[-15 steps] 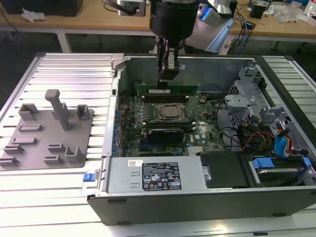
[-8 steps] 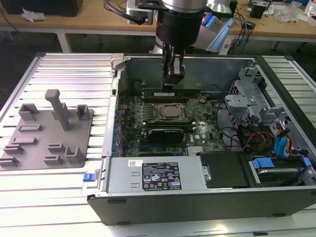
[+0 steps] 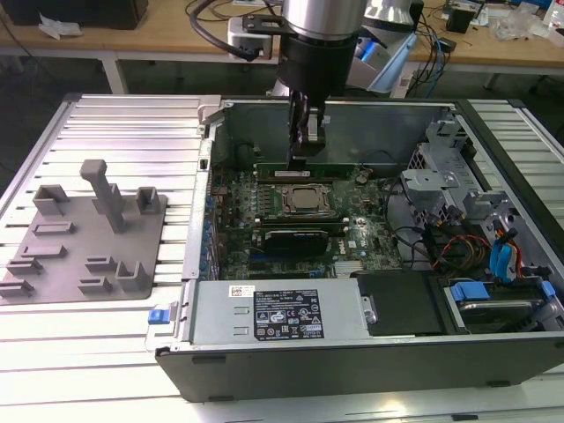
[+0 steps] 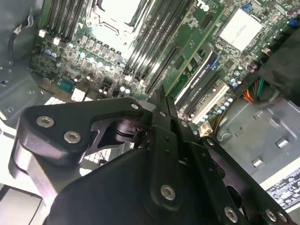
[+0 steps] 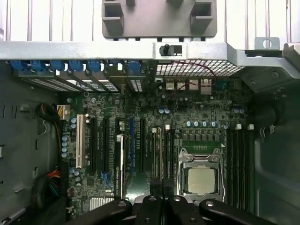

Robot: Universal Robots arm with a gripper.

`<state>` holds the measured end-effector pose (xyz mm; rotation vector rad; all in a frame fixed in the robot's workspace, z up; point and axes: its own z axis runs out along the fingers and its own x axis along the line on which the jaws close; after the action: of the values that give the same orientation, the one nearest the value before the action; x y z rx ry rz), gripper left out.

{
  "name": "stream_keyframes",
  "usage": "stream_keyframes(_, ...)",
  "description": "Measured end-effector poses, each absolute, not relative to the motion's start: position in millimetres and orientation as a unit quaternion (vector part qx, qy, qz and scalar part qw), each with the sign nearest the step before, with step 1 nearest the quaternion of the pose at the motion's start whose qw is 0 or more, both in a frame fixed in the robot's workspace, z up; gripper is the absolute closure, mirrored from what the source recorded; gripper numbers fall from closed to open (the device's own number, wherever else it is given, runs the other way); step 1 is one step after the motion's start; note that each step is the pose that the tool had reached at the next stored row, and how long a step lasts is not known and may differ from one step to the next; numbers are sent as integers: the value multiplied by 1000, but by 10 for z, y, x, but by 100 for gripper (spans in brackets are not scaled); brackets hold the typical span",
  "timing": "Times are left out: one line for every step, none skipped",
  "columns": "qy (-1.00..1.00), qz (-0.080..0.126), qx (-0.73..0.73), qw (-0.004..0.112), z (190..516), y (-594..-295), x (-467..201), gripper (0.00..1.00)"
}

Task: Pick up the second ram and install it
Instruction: 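Pick up the second ram and move it above second insertion slot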

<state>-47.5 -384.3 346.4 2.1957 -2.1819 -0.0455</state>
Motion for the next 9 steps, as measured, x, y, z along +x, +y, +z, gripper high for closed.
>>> stream_keyframes(-705,-15,709,23,3449,-3827,-475,91)
stream_keyframes(-705,-15,709,23,3440,-3822,-475,91)
stream_keyframes(-705,-14,709,23,3428,-3819,-475,91)
stream_keyframes(-705,-14,709,22,3418,-3816,-475,91)
stream_keyframes(-705,-14,709,22,3406,-3811,-476,91)
stream_keyframes(-705,-14,709,22,3390,-3805,-475,91)
stream_keyframes(-705,-14,709,22,3371,-3799,-475,91)
stream_keyframes(-705,-14,709,22,3356,-3788,-476,91)
stream_keyframes(-705,-14,709,22,3342,-3776,-476,91)
